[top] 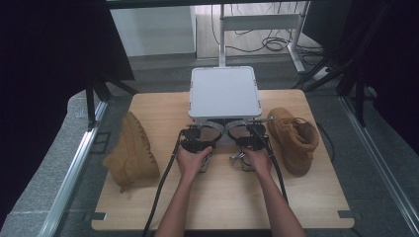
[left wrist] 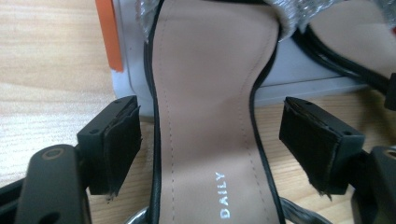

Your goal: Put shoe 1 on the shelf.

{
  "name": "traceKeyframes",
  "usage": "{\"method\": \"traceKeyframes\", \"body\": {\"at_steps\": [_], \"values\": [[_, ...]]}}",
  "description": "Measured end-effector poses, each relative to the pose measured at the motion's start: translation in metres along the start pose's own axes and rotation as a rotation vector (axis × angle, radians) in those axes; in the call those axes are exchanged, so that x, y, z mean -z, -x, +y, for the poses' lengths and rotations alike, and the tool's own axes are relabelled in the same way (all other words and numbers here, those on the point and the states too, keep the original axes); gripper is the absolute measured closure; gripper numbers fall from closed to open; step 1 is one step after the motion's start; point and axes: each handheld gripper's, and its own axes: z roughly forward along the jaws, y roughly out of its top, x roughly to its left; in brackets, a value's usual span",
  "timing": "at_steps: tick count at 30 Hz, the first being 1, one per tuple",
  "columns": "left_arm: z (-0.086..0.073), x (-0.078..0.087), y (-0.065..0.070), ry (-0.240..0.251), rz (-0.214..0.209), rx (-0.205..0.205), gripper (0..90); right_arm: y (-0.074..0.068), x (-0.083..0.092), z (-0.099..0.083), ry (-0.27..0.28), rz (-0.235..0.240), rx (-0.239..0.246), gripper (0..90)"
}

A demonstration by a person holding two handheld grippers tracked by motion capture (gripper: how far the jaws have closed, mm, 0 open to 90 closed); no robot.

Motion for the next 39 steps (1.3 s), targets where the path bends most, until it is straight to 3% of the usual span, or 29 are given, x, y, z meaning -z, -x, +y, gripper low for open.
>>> {"method": "traceKeyframes", "body": {"at_steps": [5, 6, 8, 16, 17, 19, 21, 23, 30, 39], "values": [[-0.001, 0.014, -0.002, 0.031, -0.012, -0.053, 18.6, 0.001, 0.012, -0.002, 0.025, 0.051, 0.019, 25.5], [-0.003, 0.025, -0.003, 0.074, -0.031, -0.077, 19.1, 0.001, 0.021, -0.005, 0.048, 0.074, 0.034, 24.8], [-0.006, 0.038, -0.004, 0.11, -0.06, -0.105, 20.1, 0.002, 0.03, -0.009, 0.085, 0.088, 0.071, 24.5], [-0.022, 0.069, -0.015, 0.14, -0.095, -0.189, 23.9, 0.021, 0.067, -0.034, 0.182, 0.203, 0.177, 27.1], [-0.027, 0.076, -0.02, 0.152, -0.116, -0.199, 24.7, 0.026, 0.071, -0.039, 0.192, 0.216, 0.197, 27.8], [-0.03, 0.079, -0.022, 0.153, -0.13, -0.207, 25.2, 0.028, 0.073, -0.042, 0.194, 0.226, 0.206, 28.5], [-0.037, 0.086, -0.027, 0.16, -0.14, -0.242, 25.8, 0.037, 0.079, -0.055, 0.197, 0.267, 0.247, 30.4], [-0.043, 0.091, -0.03, 0.179, -0.154, -0.257, 26.6, 0.04, 0.081, -0.062, 0.203, 0.268, 0.265, 30.4], [-0.064, 0.106, -0.038, 0.176, -0.182, -0.299, 28.2, 0.052, 0.085, -0.084, 0.22, 0.29, 0.316, 31.8], [-0.093, 0.107, -0.042, 0.115, -0.178, -0.322, 32.0, 0.06, 0.078, -0.099, 0.211, 0.305, 0.34, 32.1]]}}
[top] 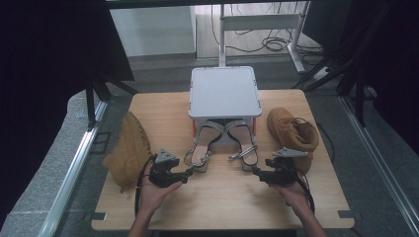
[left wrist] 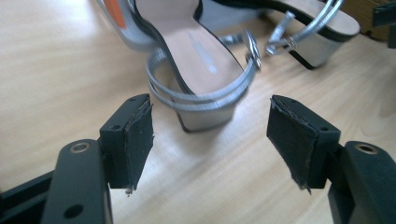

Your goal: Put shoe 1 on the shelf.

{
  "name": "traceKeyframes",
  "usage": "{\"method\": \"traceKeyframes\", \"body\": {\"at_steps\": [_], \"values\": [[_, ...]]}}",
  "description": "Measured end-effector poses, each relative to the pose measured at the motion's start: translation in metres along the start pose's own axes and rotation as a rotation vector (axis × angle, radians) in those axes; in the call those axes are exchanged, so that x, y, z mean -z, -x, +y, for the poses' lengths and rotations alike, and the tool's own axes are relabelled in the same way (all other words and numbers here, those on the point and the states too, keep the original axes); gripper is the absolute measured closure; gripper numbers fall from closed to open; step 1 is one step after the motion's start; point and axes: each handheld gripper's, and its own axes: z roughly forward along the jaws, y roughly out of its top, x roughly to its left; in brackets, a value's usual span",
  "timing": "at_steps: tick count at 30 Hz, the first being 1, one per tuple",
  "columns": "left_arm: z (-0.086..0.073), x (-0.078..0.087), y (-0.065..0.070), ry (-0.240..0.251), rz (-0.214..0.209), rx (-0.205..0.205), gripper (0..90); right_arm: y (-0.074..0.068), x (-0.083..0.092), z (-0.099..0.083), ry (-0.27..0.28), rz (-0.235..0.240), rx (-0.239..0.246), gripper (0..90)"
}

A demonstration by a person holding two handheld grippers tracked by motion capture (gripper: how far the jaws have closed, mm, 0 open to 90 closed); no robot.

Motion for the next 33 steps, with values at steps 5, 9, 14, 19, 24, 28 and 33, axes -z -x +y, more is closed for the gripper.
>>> {"method": "traceKeyframes", "body": {"at_steps": [5, 9, 14, 19, 24, 28, 33], "values": [[-0.004, -0.012, 0.007, -0.055, 0.04, -0.043, 31.9, 0.0, -0.005, -0.004, -0.012, -0.004, 0.008, 32.0], [-0.009, -0.021, 0.009, -0.083, 0.054, -0.043, 31.9, -0.001, -0.007, -0.005, -0.014, -0.006, 0.02, 31.6], [-0.01, -0.042, 0.01, -0.103, 0.087, -0.057, 31.5, -0.001, -0.015, -0.005, -0.009, -0.002, 0.031, 31.6], [-0.011, -0.063, 0.01, -0.08, 0.135, -0.068, 32.0, -0.002, -0.027, -0.005, -0.013, -0.013, 0.044, 31.4], [-0.01, -0.069, 0.01, -0.05, 0.12, -0.073, 33.1, -0.003, -0.04, -0.004, -0.034, -0.05, 0.061, 30.3], [-0.008, -0.073, 0.009, -0.027, 0.104, -0.053, 33.5, -0.004, -0.047, -0.003, -0.024, -0.064, 0.076, 29.4], [-0.003, -0.082, 0.011, -0.027, 0.114, -0.036, 33.5, -0.007, -0.058, -0.002, -0.021, -0.093, 0.109, 27.2]]}}
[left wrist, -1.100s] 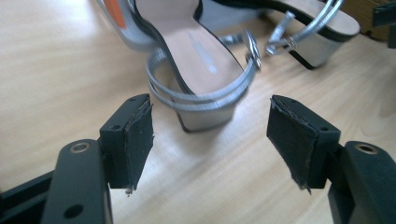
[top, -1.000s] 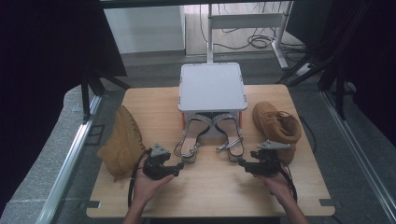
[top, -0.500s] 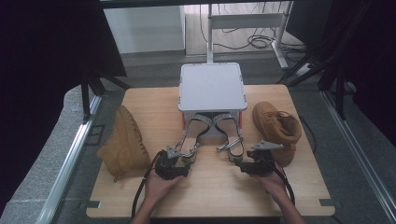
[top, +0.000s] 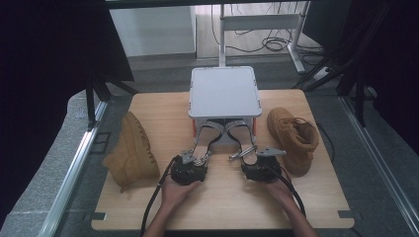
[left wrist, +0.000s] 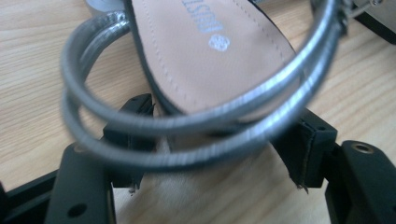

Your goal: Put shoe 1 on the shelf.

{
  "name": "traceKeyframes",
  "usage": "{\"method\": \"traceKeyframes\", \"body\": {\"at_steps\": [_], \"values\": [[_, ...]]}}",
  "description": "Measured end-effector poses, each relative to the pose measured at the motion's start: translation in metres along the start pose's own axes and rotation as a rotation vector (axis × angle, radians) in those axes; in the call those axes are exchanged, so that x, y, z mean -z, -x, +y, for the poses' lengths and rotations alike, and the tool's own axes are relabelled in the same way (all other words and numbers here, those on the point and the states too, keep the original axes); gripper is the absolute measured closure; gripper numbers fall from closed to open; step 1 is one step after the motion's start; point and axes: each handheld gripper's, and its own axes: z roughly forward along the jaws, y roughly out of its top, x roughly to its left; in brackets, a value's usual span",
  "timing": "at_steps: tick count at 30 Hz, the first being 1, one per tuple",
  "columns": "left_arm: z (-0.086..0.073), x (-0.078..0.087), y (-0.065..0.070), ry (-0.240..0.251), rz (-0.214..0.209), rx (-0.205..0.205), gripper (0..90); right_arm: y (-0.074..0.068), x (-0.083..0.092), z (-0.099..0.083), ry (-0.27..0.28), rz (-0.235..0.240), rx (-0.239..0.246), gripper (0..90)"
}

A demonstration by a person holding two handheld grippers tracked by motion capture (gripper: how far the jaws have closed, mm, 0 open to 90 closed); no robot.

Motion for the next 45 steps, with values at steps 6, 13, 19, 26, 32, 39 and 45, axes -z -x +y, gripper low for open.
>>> {"method": "traceKeyframes", "body": {"at_steps": [6, 13, 19, 26, 32, 39, 45], "values": [[0.005, -0.004, 0.001, 0.003, 0.015, 0.043, 34.6, -0.001, -0.008, 0.0, 0.007, -0.033, 0.001, 30.8], [0.007, -0.004, 0.002, 0.02, 0.072, 0.097, 38.6, -0.003, -0.009, -0.001, 0.027, -0.049, -0.01, 31.9], [0.012, -0.001, 0.004, 0.083, 0.116, 0.124, 40.0, -0.005, -0.01, -0.001, 0.033, -0.055, -0.018, 32.2], [0.021, -0.004, 0.007, 0.115, 0.157, 0.14, 40.3, -0.005, -0.009, -0.001, 0.027, -0.066, -0.023, 32.8], [0.032, -0.017, 0.008, 0.119, 0.206, 0.147, 40.5, -0.005, -0.008, -0.001, 0.025, -0.068, -0.027, 33.1], [0.048, -0.029, 0.005, 0.144, 0.261, 0.185, 40.9, -0.005, -0.007, -0.001, 0.024, -0.067, -0.029, 33.2], [0.057, -0.04, 0.007, 0.164, 0.302, 0.201, 41.1, -0.005, -0.007, -0.001, 0.027, -0.066, -0.032, 33.3]]}}
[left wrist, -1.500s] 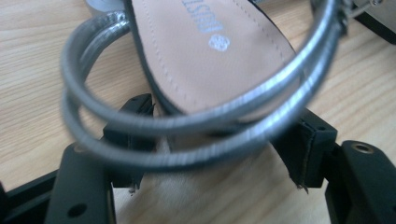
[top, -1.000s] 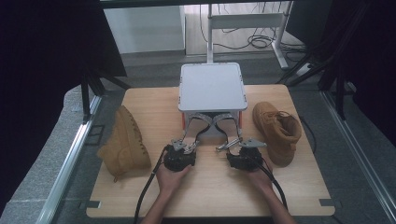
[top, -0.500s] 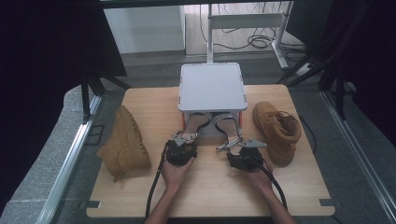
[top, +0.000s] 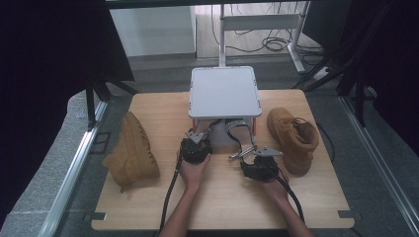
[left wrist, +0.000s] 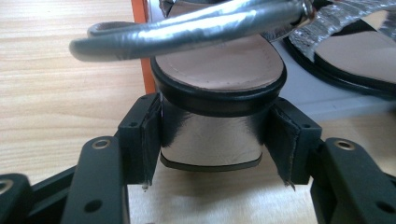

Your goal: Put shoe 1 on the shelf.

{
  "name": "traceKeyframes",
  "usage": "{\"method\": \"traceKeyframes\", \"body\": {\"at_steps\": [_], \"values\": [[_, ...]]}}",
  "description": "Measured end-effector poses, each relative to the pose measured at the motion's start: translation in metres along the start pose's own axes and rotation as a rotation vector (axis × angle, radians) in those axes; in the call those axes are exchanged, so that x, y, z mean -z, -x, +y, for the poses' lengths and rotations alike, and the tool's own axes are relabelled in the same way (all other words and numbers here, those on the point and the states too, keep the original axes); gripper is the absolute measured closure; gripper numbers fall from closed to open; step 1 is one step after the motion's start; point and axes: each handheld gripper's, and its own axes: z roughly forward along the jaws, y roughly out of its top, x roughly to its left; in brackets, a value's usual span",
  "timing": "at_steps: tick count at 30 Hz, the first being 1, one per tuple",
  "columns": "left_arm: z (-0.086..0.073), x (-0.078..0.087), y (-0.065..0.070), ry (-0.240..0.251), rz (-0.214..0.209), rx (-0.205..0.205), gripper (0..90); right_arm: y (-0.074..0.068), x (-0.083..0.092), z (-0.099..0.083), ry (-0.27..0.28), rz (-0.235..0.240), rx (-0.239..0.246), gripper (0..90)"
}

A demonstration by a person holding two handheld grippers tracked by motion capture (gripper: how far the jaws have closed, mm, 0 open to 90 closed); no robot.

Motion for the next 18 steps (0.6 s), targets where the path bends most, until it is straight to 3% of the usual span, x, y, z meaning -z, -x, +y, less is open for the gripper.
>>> {"method": "traceKeyframes", "body": {"at_steps": [5, 9, 18], "values": [[0.001, -0.006, 0.003, -0.001, 0.02, 0.002, 41.2, 0.0, 0.0, 0.0, 0.002, 0.003, -0.002, 33.3], [0.002, -0.012, 0.006, -0.012, 0.027, 0.037, 41.2, 0.001, 0.001, 0.0, -0.001, 0.002, 0.0, 33.4], [0.002, -0.015, 0.006, -0.035, 0.02, 0.016, 41.0, 0.001, 0.001, 0.0, 0.0, 0.003, -0.001, 33.4]]}}
